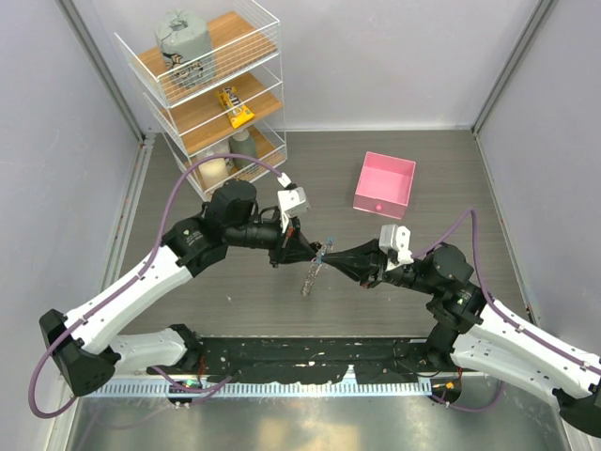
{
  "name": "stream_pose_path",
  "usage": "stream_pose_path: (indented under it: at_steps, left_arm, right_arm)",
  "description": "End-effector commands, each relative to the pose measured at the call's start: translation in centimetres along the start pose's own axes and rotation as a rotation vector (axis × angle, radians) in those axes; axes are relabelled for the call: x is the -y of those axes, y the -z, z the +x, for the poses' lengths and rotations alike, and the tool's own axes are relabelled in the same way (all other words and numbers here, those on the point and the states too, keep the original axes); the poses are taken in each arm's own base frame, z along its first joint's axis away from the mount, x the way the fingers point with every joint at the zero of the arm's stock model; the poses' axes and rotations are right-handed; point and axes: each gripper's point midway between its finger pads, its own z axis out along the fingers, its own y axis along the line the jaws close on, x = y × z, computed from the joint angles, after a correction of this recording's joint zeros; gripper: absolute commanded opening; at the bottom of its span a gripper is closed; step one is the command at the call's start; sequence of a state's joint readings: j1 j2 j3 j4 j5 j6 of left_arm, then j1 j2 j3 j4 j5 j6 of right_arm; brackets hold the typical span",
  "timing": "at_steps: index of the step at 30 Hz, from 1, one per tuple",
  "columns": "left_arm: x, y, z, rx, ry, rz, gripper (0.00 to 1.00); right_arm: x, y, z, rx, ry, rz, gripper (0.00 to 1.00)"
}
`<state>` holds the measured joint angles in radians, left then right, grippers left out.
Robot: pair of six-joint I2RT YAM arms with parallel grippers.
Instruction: Remove the keys from the keyring
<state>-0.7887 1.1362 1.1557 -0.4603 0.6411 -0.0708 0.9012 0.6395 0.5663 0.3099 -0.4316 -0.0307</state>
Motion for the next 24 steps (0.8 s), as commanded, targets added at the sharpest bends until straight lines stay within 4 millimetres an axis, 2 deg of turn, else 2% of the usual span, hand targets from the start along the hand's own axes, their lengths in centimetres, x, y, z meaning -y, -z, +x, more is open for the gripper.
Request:
stream_pose_path:
  at_steps: [1, 13, 24]
  left_arm:
    - [-1.8, 0.8, -3.1, 0.091, -0.05, -0.095, 0.0]
    - [-0.9, 2.8, -4.5, 0.153, -0.116, -0.125, 0.0]
    - [-0.3, 3.2, -4.6, 0.171, -0.131, -0.107, 0.0]
  right_arm:
    - [-1.8, -0.1, -4.8, 0.139, 0.037, -0.088, 0.05]
    - [-1.5, -0.1, -3.4, 0.078, 0.006, -0.075, 0.05]
    - [-1.6, -0.4, -2.8, 0.059, -0.026, -0.081, 0.05]
